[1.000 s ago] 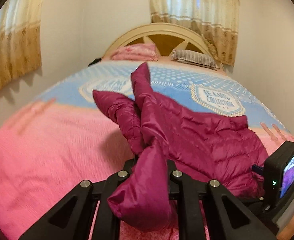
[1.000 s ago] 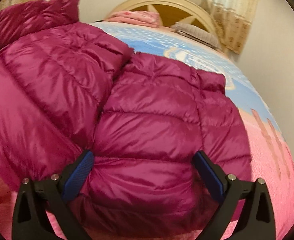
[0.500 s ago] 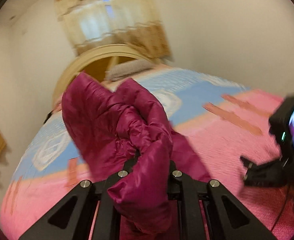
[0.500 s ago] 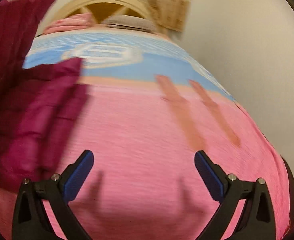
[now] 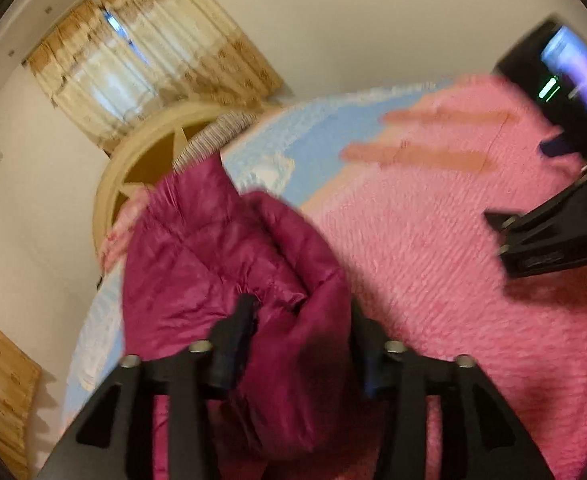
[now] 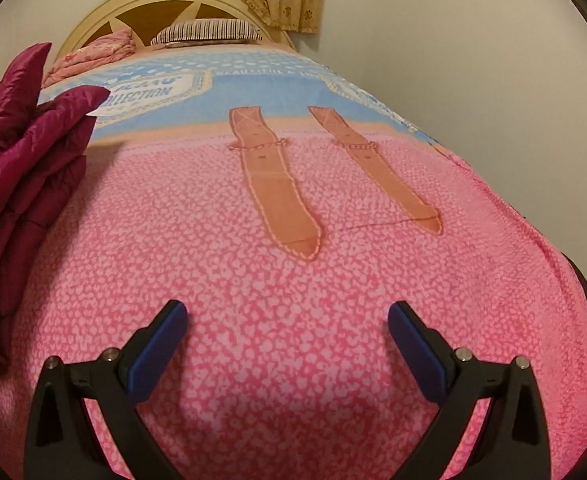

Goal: Fold large clothes

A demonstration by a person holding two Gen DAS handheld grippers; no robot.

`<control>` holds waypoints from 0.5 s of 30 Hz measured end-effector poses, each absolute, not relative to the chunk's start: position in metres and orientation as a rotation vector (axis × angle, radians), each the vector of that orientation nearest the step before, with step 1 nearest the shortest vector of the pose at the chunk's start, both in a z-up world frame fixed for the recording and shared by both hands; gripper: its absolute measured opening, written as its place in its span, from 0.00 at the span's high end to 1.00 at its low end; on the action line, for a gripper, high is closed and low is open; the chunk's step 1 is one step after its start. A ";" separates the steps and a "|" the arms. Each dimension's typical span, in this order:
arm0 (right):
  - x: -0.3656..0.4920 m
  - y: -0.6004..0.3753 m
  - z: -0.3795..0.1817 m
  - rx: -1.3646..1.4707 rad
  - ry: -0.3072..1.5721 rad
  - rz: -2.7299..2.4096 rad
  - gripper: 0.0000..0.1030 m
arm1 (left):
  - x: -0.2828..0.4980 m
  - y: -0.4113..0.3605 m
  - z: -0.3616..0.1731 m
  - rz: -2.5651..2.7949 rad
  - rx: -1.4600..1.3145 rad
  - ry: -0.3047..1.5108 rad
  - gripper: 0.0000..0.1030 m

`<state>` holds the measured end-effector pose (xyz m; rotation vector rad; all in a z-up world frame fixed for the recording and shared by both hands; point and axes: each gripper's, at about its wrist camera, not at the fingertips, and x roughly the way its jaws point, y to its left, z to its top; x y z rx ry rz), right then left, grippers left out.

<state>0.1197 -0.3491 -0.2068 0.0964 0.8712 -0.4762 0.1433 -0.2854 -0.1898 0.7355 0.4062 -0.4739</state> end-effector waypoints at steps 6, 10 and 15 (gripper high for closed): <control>0.123 -0.365 -0.188 0.143 0.820 -0.491 0.10 | 0.130 -0.244 -0.136 -0.440 0.610 0.292 0.07; 0.141 -0.349 -0.145 0.185 0.740 -0.430 0.19 | 0.199 -0.185 -0.123 -0.189 0.486 0.391 0.07; 0.183 -0.292 -0.082 0.181 0.632 -0.291 0.22 | 0.282 -0.114 -0.119 0.069 0.249 0.541 0.07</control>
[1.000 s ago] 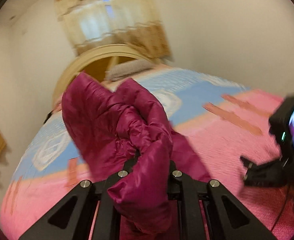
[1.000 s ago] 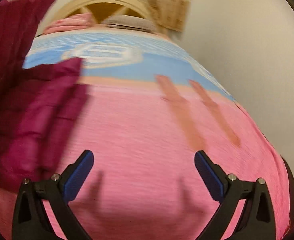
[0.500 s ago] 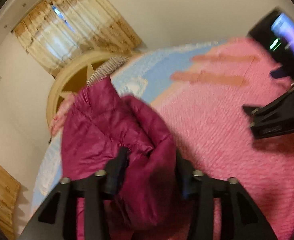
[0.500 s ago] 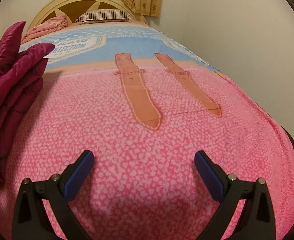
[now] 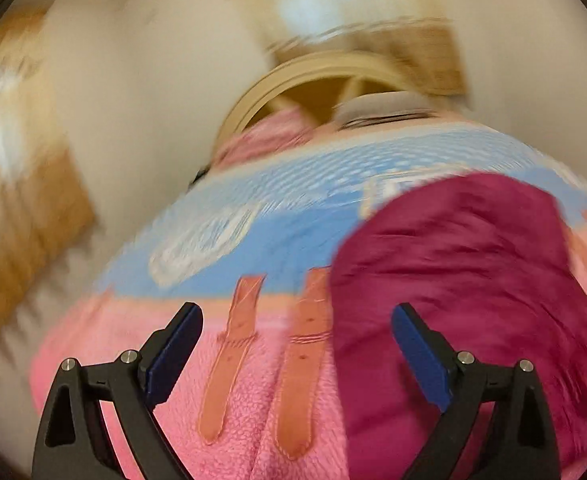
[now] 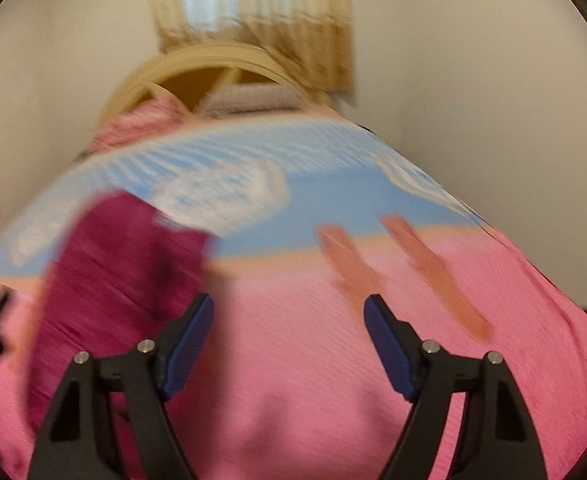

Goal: Fold large clothes

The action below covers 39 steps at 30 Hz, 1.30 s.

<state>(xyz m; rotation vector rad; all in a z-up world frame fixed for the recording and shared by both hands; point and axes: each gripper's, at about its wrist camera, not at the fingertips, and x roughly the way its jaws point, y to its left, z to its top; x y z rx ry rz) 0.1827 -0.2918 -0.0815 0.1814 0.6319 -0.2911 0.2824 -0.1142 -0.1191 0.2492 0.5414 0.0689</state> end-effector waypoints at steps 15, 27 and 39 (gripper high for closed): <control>0.277 -0.236 -0.148 0.248 0.760 -0.196 0.35 | 0.350 -0.138 -0.162 0.076 0.167 0.639 0.07; 0.274 -0.243 -0.179 0.296 0.772 -0.185 0.36 | 0.369 -0.139 -0.204 0.065 0.143 0.706 0.05; 0.275 -0.244 -0.197 0.320 0.794 -0.187 0.35 | 0.375 -0.136 -0.218 0.039 0.102 0.748 0.02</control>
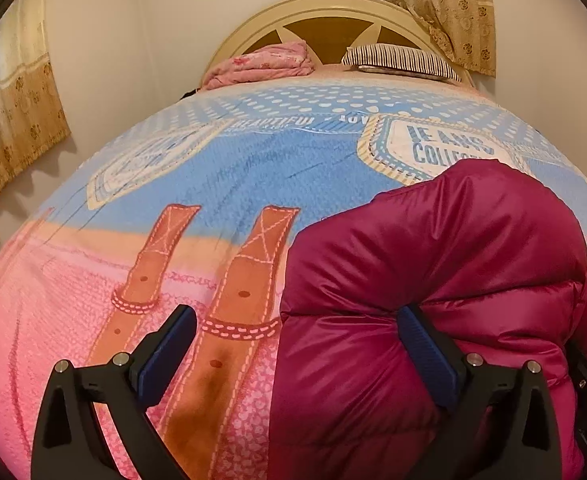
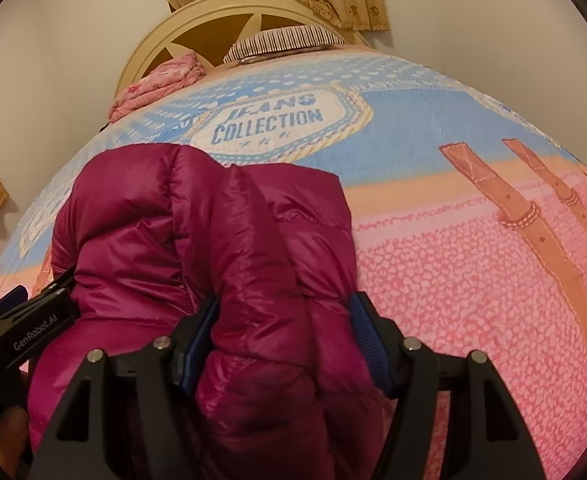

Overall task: Fold large clothes
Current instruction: 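Grasp the folded magenta jacket with the right tool while the left tool grips its other side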

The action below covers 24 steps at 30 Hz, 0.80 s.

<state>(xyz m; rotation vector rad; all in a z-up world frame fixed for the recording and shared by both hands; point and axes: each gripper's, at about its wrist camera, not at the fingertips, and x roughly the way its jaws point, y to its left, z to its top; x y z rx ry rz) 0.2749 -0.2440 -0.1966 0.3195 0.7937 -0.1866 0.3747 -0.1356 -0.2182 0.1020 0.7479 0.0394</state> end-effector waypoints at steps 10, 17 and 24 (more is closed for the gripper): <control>0.280 -0.249 -0.206 0.353 0.827 -0.175 0.33 | 0.378 -0.135 -0.223 0.035 0.102 0.762 0.02; 0.283 -0.245 -0.207 0.323 0.840 -0.188 0.32 | 0.379 -0.135 -0.224 0.034 0.106 0.768 0.01; 0.285 -0.245 -0.208 0.313 0.846 -0.189 0.32 | 0.378 -0.131 -0.223 0.013 0.086 0.786 0.01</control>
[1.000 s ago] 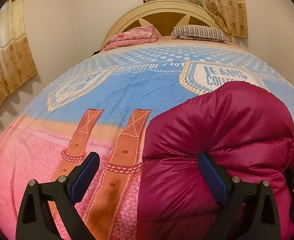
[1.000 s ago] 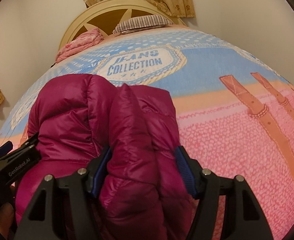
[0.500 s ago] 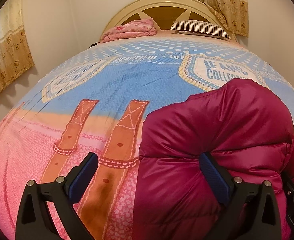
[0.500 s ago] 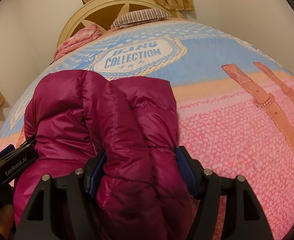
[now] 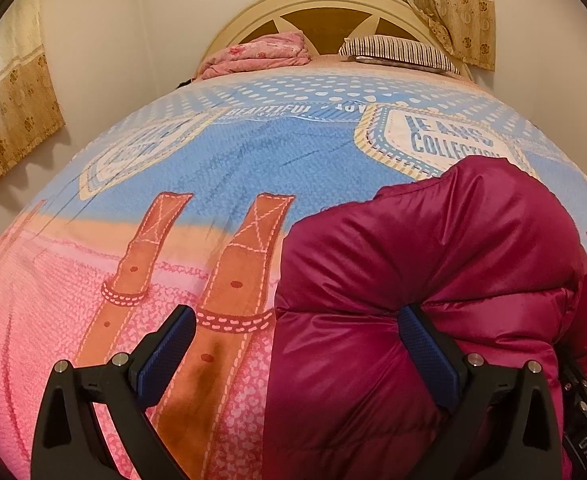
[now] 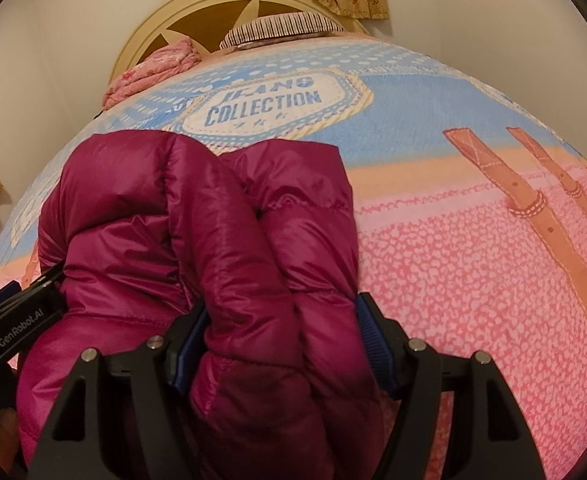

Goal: Fold large clothes

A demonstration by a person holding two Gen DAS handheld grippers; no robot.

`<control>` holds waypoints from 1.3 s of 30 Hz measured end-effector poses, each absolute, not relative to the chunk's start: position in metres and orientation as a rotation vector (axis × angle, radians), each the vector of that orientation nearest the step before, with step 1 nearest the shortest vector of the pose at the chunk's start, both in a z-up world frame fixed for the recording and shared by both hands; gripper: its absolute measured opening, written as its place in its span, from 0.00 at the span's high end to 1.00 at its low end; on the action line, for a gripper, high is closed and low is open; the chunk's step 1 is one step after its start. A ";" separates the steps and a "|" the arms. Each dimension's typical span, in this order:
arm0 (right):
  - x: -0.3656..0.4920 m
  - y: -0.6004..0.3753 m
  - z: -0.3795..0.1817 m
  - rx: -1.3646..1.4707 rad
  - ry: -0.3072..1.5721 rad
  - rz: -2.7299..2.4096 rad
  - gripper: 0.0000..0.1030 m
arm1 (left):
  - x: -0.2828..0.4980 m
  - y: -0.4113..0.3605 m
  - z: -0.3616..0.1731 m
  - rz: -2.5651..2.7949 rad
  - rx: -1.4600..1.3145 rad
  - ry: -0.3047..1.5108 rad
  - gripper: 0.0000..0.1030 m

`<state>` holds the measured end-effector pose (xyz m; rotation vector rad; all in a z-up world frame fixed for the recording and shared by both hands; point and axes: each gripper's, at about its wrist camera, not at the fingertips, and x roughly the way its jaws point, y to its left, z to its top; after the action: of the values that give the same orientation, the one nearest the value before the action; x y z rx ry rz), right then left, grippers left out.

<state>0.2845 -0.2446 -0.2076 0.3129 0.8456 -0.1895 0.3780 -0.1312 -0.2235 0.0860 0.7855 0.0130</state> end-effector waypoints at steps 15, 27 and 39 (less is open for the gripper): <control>0.238 -0.248 -0.186 0.348 0.784 -0.166 0.20 | 0.319 -0.109 -0.218 -0.117 0.010 0.752 0.01; 0.249 -0.249 -0.209 0.375 0.817 -0.117 0.19 | 0.326 -0.102 -0.236 -0.183 -0.057 0.830 0.01; 0.254 -0.239 -0.207 0.325 0.832 -0.088 0.34 | 0.326 -0.111 -0.234 -0.171 -0.002 0.821 0.01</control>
<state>0.2541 -0.2390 -0.2075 0.3250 0.8323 -0.0879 0.3259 -0.1110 -0.2345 -0.0017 0.8206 -0.1707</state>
